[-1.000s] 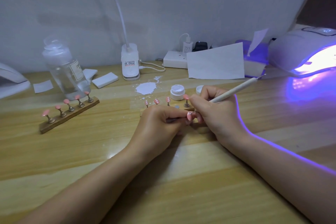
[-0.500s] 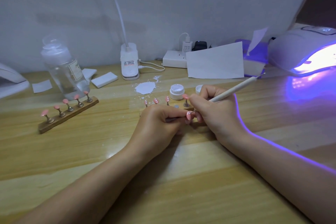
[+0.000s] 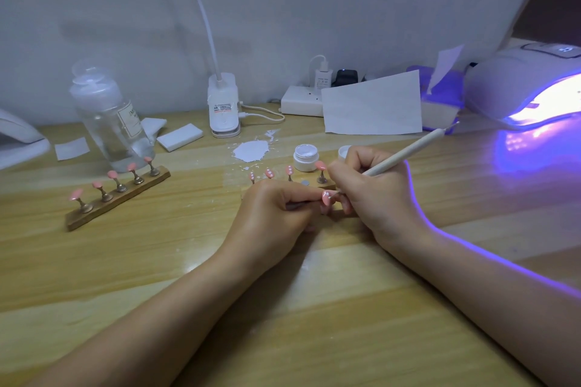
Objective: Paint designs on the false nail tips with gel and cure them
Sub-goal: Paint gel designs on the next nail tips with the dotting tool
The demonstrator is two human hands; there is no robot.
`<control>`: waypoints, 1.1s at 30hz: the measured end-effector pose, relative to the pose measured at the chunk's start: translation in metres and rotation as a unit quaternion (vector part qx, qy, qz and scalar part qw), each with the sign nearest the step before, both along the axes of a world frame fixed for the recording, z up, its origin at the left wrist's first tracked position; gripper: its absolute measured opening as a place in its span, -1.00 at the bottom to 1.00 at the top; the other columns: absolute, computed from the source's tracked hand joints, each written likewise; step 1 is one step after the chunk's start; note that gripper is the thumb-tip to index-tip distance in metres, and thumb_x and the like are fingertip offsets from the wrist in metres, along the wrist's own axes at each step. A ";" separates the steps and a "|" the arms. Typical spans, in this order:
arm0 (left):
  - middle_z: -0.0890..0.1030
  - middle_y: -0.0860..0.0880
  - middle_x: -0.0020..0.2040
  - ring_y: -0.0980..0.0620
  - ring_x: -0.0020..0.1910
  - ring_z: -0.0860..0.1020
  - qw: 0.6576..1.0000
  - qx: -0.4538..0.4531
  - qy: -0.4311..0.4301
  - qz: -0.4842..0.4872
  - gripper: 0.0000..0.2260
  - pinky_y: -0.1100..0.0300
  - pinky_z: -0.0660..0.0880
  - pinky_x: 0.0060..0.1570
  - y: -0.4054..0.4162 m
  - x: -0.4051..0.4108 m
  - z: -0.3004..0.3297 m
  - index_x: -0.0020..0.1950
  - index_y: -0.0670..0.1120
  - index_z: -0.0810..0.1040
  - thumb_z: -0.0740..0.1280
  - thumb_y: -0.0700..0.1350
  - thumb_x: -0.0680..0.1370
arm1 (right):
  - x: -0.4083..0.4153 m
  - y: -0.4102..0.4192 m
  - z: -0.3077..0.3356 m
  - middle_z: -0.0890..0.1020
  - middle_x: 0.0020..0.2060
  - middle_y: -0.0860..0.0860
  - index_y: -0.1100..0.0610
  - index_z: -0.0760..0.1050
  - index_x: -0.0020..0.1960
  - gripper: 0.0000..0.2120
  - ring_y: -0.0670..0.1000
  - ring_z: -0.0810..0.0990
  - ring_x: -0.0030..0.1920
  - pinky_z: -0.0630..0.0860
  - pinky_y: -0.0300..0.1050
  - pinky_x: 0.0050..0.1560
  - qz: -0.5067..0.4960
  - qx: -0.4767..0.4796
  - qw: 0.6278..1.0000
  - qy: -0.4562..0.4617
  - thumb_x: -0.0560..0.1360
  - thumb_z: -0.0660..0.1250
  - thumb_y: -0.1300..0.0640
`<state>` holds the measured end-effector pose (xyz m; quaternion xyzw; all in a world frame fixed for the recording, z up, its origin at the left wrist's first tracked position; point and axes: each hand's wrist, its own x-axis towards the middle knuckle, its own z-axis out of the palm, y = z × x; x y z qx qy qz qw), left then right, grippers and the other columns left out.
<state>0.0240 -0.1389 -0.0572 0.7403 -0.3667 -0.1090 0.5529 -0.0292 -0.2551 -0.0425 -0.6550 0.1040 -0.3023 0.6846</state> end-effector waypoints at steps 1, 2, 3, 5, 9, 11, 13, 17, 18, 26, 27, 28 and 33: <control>0.69 -0.02 -0.23 0.09 -0.25 0.58 1.000 0.000 -0.002 0.001 -0.78 0.07 0.60 -0.20 0.000 0.000 0.000 -0.16 0.03 0.66 0.36 -0.29 0.47 | 0.000 0.000 0.000 0.26 -0.71 0.01 0.16 0.16 -0.50 -0.62 -0.01 0.43 -0.65 0.28 -0.37 -0.60 0.000 -0.004 1.000 0.000 0.36 0.27 0.37; 0.69 -0.02 -0.23 0.09 -0.25 0.58 1.000 0.000 -0.002 0.002 -0.78 0.06 0.59 -0.21 0.000 0.000 0.000 -0.16 0.03 0.66 0.36 -0.30 0.47 | -0.001 0.001 0.000 0.26 -0.71 0.01 0.16 0.16 -0.50 -0.63 -0.02 0.43 -0.66 0.28 -0.39 -0.60 0.001 -0.007 1.000 -0.001 0.35 0.27 0.37; 0.69 -0.03 -0.23 0.08 -0.24 0.58 1.000 0.000 -0.003 0.003 -0.77 0.05 0.59 -0.20 0.000 0.000 0.000 -0.16 0.04 0.66 0.36 -0.30 0.46 | -0.001 0.001 0.000 0.26 -0.71 0.02 0.16 0.17 -0.51 -0.63 -0.03 0.43 -0.66 0.28 -0.39 -0.60 0.002 -0.009 1.000 -0.001 0.35 0.27 0.37; 0.69 -0.05 -0.23 0.04 -0.23 0.60 1.000 0.001 -0.004 0.003 -0.76 0.01 0.58 -0.18 -0.001 -0.001 0.001 -0.16 0.05 0.66 0.36 -0.30 0.46 | -0.001 0.001 0.001 0.26 -0.70 0.03 0.16 0.17 -0.51 -0.63 -0.03 0.43 -0.66 0.29 -0.38 -0.60 0.004 -0.009 1.000 0.000 0.35 0.27 0.38; 0.69 -0.07 -0.23 -0.03 -0.20 0.62 1.000 0.004 -0.005 0.002 -0.76 -0.04 0.58 -0.16 0.000 0.000 0.000 -0.16 0.04 0.67 0.36 -0.31 0.46 | 0.000 0.001 0.000 0.26 -0.70 0.03 0.16 0.18 -0.52 -0.61 -0.04 0.44 -0.66 0.29 -0.35 -0.61 0.003 -0.019 1.000 0.004 0.36 0.26 0.41; 0.69 -0.07 -0.23 0.06 -0.24 0.58 1.000 0.003 -0.007 -0.002 -0.75 -0.03 0.58 -0.17 0.000 0.000 0.000 -0.16 0.06 0.66 0.36 -0.31 0.46 | 0.000 0.001 0.000 0.26 -0.70 0.04 0.15 0.18 -0.53 -0.60 -0.05 0.45 -0.66 0.28 -0.35 -0.60 0.003 -0.024 1.000 0.004 0.36 0.26 0.42; 0.69 -0.06 -0.23 0.10 -0.25 0.56 1.000 -0.001 -0.004 -0.004 -0.74 -0.02 0.58 -0.18 0.000 -0.001 0.001 -0.18 0.08 0.65 0.36 -0.30 0.46 | 0.000 0.001 -0.001 0.27 -0.71 0.03 0.15 0.18 -0.53 -0.59 -0.05 0.44 -0.66 0.28 -0.35 -0.60 0.002 -0.027 1.000 0.003 0.36 0.26 0.42; 0.68 -0.13 -0.22 0.09 -0.25 0.53 1.000 -0.003 -0.009 -0.005 -0.72 -0.06 0.57 -0.17 -0.001 -0.001 0.001 -0.16 0.14 0.63 0.37 -0.27 0.46 | 0.000 0.000 -0.001 0.29 -0.72 0.03 0.14 0.18 -0.54 -0.58 -0.04 0.45 -0.65 0.30 -0.32 -0.60 -0.001 -0.030 1.000 0.001 0.36 0.29 0.39; 0.67 -0.15 -0.22 0.08 -0.25 0.53 1.000 -0.001 -0.011 -0.005 -0.71 -0.08 0.56 -0.16 -0.001 0.000 0.001 -0.15 0.15 0.63 0.37 -0.28 0.46 | 0.000 0.000 -0.001 0.29 -0.72 0.03 0.14 0.18 -0.54 -0.59 -0.03 0.45 -0.65 0.30 -0.32 -0.60 -0.001 -0.030 1.000 0.001 0.36 0.29 0.39; 0.66 -0.21 -0.21 0.08 -0.26 0.50 1.000 0.013 -0.013 -0.006 -0.77 -0.09 0.55 -0.15 -0.001 0.001 -0.001 -0.16 0.07 0.66 0.36 -0.27 0.47 | 0.000 -0.001 -0.001 0.28 -0.73 0.03 0.14 0.18 -0.55 -0.56 -0.02 0.45 -0.65 0.32 -0.27 -0.59 -0.005 -0.037 0.999 0.004 0.37 0.28 0.41; 0.66 -0.20 -0.21 0.08 -0.26 0.50 1.000 0.012 -0.013 -0.005 -0.77 -0.09 0.56 -0.15 -0.001 0.001 -0.001 -0.17 0.06 0.66 0.35 -0.27 0.47 | 0.000 -0.001 -0.001 0.29 -0.73 0.03 0.14 0.18 -0.54 -0.57 -0.03 0.45 -0.65 0.32 -0.27 -0.59 -0.004 -0.037 0.999 0.003 0.37 0.28 0.41; 0.66 -0.18 -0.22 0.09 -0.25 0.51 1.000 0.011 -0.013 -0.005 -0.77 -0.07 0.56 -0.16 -0.001 0.001 -0.001 -0.17 0.06 0.66 0.36 -0.28 0.47 | 0.000 -0.001 -0.001 0.29 -0.73 0.04 0.15 0.18 -0.54 -0.57 -0.04 0.45 -0.65 0.32 -0.29 -0.58 -0.001 -0.038 0.999 0.002 0.37 0.28 0.41; 0.68 -0.09 -0.22 0.11 -0.25 0.54 1.000 0.004 -0.007 -0.003 -0.79 0.05 0.59 -0.17 -0.001 0.001 -0.001 -0.16 0.05 0.67 0.37 -0.27 0.47 | 0.001 0.000 -0.001 0.29 -0.73 0.02 0.14 0.17 -0.54 -0.56 -0.04 0.45 -0.66 0.32 -0.31 -0.58 -0.002 -0.034 0.999 0.001 0.37 0.31 0.38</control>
